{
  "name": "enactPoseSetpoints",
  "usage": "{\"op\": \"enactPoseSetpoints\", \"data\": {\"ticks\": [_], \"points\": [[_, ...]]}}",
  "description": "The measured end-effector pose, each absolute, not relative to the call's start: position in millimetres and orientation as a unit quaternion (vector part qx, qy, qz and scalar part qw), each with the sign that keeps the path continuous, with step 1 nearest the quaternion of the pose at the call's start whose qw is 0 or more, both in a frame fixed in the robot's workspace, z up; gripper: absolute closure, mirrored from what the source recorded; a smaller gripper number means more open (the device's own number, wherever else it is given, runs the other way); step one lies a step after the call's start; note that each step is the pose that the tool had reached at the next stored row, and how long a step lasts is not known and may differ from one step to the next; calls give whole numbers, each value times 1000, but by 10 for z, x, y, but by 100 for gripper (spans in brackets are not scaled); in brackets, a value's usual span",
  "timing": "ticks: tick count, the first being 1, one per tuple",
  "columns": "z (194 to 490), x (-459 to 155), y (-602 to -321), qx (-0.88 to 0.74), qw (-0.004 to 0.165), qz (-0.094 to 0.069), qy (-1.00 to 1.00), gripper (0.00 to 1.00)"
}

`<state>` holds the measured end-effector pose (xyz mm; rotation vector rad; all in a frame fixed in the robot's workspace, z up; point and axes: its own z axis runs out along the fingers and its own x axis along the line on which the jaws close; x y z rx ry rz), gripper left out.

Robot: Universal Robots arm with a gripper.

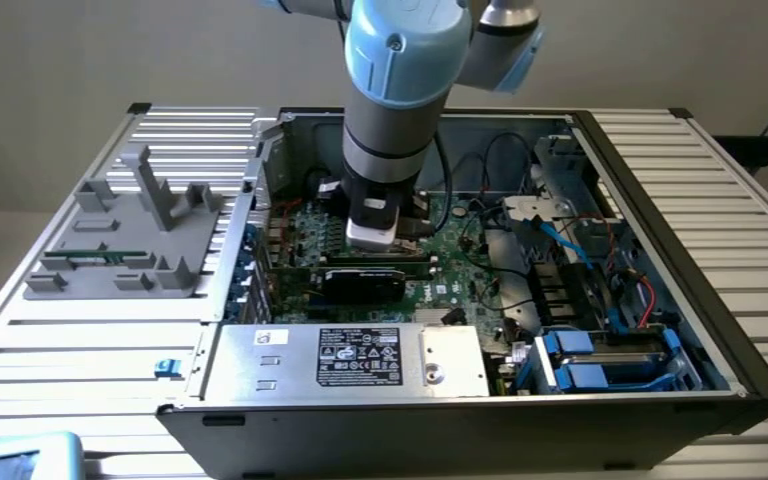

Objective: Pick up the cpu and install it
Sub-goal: 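Install the second cpu locking lever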

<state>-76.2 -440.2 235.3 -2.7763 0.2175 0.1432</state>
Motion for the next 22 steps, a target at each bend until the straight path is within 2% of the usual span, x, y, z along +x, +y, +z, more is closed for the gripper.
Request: {"op": "enactPoseSetpoints", "data": {"ticks": [10,22], "points": [[2340,-764,-4494,-976,195,53,86,88],[2318,-796,-4508,-975,196,57,92,88]]}}
